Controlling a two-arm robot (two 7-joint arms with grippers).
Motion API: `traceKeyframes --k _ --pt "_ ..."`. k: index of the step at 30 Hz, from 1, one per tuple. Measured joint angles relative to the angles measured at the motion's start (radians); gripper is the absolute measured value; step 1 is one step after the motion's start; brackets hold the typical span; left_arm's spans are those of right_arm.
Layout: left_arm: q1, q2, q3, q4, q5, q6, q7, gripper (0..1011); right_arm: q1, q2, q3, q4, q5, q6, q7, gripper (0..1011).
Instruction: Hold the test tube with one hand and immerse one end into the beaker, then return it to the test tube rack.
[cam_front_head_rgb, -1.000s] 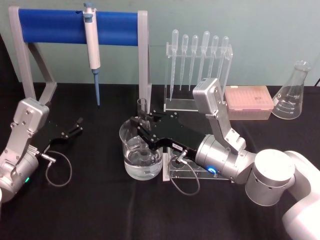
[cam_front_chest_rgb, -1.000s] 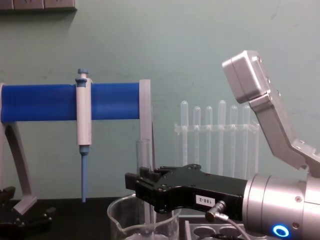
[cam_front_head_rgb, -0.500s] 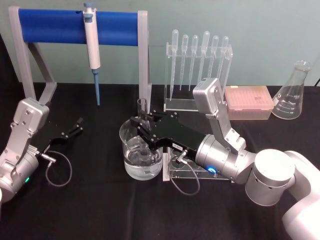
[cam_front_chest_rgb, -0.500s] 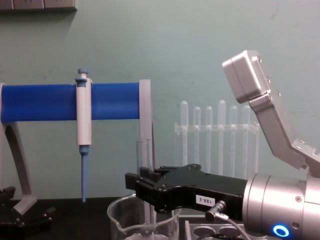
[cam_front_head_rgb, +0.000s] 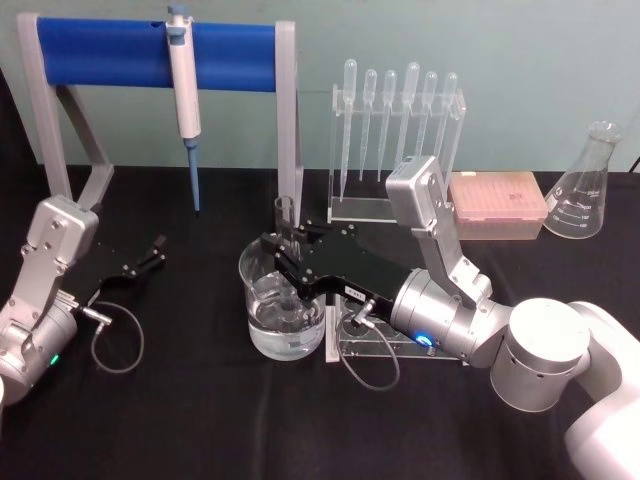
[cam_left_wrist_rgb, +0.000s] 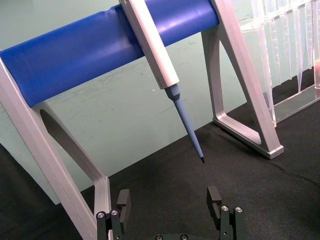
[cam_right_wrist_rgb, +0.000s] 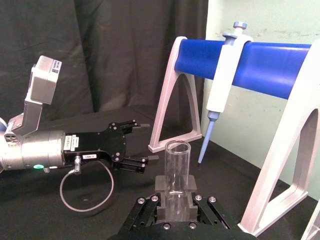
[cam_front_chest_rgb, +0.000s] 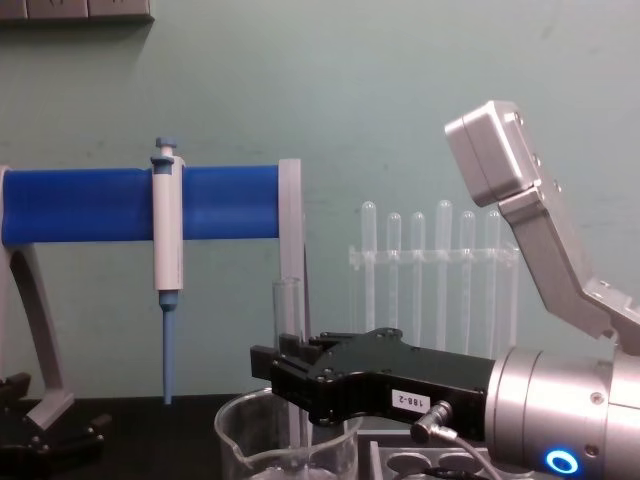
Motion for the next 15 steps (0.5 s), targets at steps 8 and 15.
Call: traceKeyframes --k 8,15 --pt "0.0 0.0 0.0 0.0 0.0 0.0 0.0 1000 0.0 0.0 0.0 0.0 0.0 0.0 0.0 225" --pt "0.0 0.0 0.0 0.0 0.0 0.0 0.0 1000 0.0 0.0 0.0 0.0 0.0 0.0 0.0 225"
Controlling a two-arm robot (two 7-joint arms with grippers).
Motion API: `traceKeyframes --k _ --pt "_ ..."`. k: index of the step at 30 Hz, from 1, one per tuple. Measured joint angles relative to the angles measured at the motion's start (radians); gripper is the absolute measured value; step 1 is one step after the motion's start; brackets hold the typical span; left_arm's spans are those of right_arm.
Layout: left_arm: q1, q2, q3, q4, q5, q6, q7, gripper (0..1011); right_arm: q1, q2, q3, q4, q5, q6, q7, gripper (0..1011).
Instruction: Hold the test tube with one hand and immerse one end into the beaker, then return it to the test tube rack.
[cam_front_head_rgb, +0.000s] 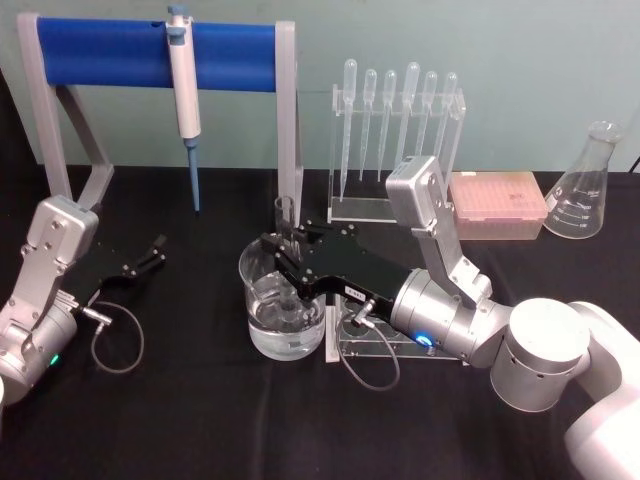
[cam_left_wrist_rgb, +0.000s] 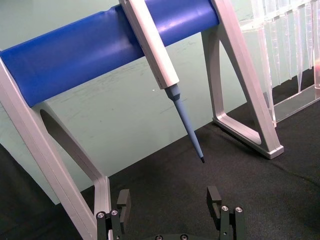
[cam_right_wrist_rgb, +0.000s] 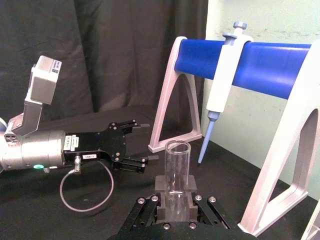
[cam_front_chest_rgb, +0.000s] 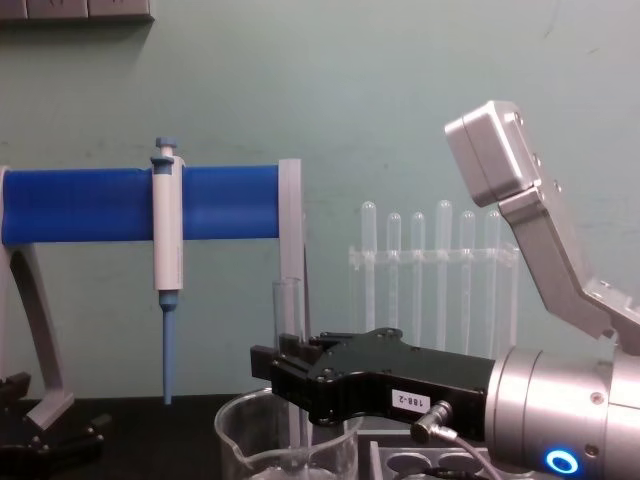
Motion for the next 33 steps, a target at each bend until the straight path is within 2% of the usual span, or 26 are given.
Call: traceKeyframes --k 33 --pt "0.0 0.0 0.0 0.0 0.0 0.0 0.0 1000 0.0 0.0 0.0 0.0 0.0 0.0 0.0 225"
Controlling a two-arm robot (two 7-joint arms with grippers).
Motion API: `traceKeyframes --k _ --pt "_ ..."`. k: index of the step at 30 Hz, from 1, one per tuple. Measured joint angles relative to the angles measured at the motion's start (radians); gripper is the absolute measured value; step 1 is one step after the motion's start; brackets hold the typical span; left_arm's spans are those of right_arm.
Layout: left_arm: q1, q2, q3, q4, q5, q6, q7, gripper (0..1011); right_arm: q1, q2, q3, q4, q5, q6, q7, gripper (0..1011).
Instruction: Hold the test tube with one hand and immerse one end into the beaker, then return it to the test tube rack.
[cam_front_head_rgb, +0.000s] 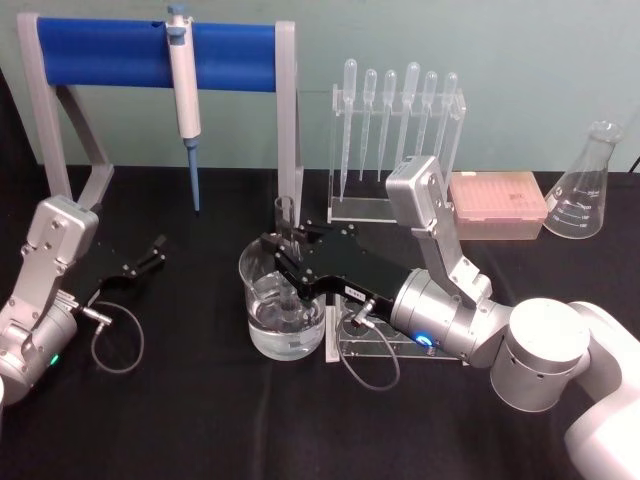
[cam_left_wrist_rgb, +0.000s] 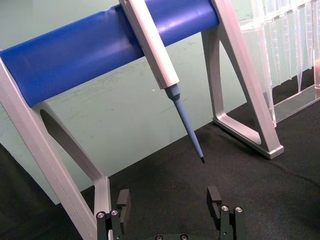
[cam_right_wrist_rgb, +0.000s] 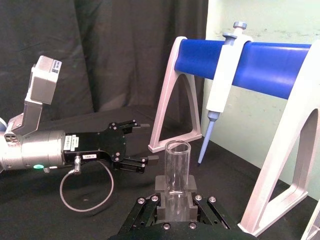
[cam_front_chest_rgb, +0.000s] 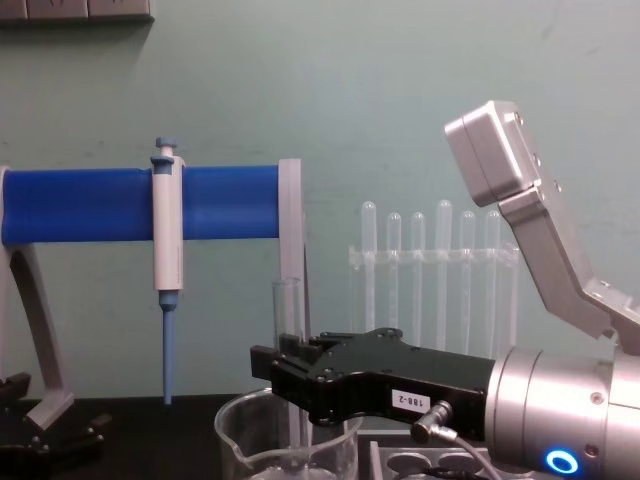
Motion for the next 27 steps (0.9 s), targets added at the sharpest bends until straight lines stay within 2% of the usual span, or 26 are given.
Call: traceKeyframes --k 27 --pt "0.0 0.0 0.0 0.0 0.0 0.0 0.0 1000 0.0 0.0 0.0 0.0 0.0 0.0 0.0 225"
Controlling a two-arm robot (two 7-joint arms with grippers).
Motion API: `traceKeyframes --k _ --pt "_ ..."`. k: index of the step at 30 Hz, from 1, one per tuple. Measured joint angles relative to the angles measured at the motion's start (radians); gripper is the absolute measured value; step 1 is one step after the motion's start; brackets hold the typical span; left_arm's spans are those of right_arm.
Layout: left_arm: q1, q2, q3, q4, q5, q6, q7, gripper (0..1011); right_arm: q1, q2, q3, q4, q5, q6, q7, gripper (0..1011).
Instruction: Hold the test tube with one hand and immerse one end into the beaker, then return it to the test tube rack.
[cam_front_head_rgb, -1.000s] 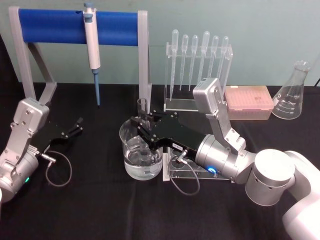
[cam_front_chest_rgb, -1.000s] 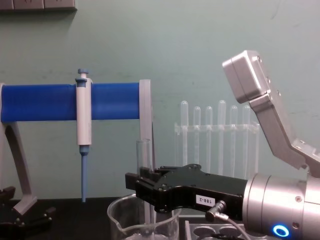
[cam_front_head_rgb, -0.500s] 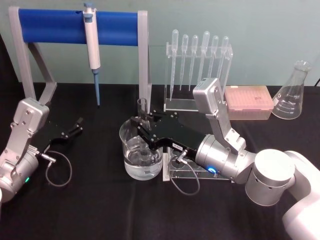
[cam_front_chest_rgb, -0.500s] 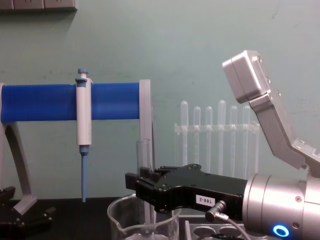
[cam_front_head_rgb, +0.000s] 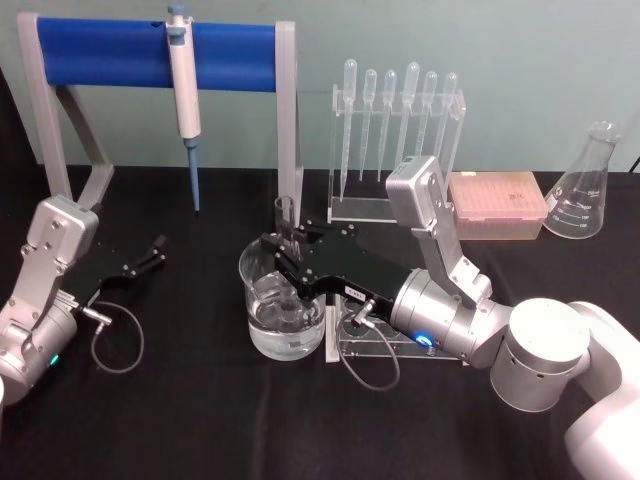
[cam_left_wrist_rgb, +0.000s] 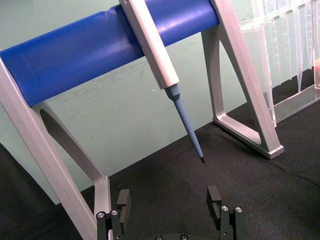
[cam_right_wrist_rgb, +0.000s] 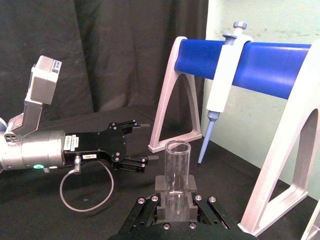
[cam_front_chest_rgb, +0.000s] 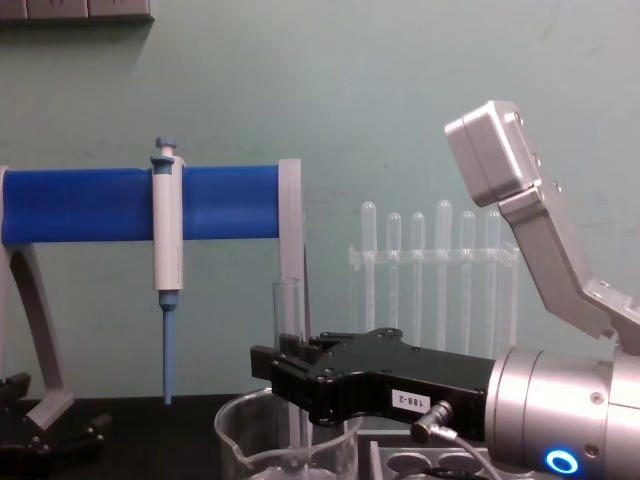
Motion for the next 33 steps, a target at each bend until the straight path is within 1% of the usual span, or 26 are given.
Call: traceKeyframes --k 33 --pt "0.0 0.0 0.0 0.0 0.0 0.0 0.0 1000 0.0 0.0 0.0 0.0 0.0 0.0 0.0 225"
